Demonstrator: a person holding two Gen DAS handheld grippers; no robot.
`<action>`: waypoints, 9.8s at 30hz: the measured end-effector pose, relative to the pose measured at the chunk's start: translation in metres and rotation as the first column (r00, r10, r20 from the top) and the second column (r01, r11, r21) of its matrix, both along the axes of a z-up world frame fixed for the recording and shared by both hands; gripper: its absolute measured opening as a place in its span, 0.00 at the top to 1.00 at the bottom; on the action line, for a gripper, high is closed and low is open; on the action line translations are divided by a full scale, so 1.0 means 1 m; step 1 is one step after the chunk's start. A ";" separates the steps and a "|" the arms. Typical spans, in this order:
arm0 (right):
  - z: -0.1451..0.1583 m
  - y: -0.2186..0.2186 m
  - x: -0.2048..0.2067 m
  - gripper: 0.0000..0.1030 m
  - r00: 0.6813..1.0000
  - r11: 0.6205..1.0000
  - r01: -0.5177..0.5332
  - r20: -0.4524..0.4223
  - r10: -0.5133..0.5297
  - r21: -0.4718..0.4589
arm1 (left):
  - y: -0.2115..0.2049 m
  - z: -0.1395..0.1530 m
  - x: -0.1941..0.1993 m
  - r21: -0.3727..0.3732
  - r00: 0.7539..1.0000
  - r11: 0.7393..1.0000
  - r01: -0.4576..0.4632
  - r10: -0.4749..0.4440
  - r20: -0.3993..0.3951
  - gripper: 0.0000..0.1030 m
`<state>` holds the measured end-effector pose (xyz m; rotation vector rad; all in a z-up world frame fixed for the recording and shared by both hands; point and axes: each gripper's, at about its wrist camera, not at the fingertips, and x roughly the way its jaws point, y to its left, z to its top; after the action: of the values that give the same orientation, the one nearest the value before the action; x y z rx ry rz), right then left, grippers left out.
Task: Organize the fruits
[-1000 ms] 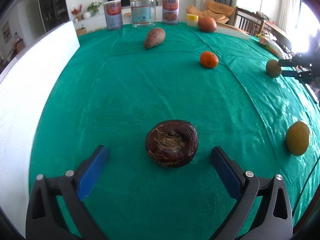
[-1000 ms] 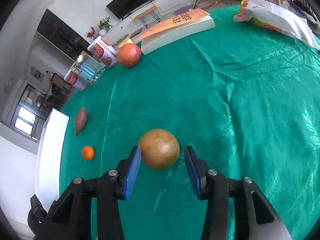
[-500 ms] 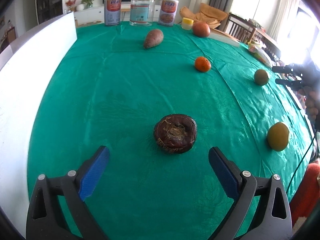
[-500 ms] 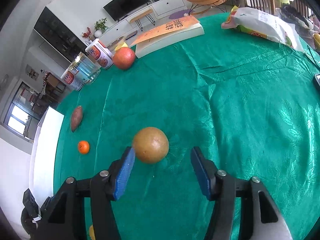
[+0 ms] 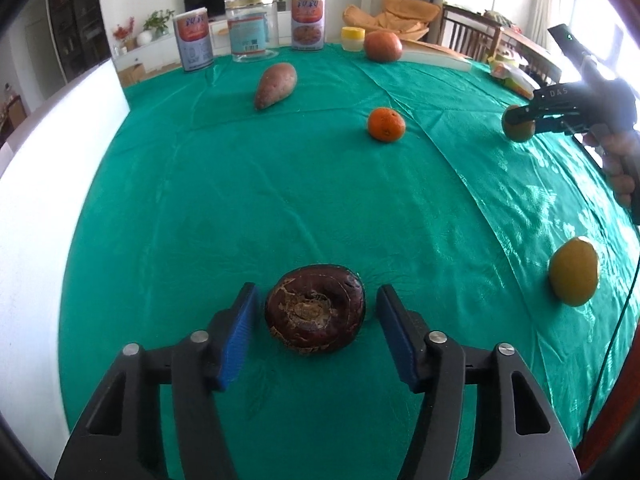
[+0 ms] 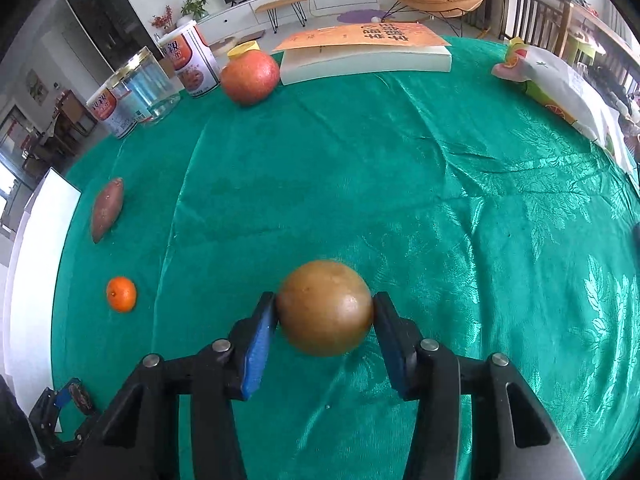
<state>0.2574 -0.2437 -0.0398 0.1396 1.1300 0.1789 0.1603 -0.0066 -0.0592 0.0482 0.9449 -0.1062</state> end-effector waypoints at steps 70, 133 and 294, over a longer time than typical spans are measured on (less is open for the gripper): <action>-0.011 -0.037 -0.143 0.13 0.955 0.967 0.189 0.259 -0.141 -0.170 | -0.003 -0.006 -0.002 0.015 0.982 0.982 -0.189 0.188 0.021 0.04; -0.035 -0.033 -0.133 0.00 0.965 0.958 0.202 0.207 -0.159 -0.205 | -0.043 0.012 0.096 -0.124 1.000 0.992 -0.012 0.014 0.016 0.04; -0.036 0.002 -0.157 0.00 0.975 0.978 -0.047 0.203 0.090 -0.205 | 0.060 -0.012 0.025 0.006 0.970 0.970 -0.242 0.242 0.012 0.01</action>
<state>0.1008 -0.2419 -0.0758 -0.0957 0.9343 0.1373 0.1849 0.0538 -0.0715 -0.0599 0.9334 0.1235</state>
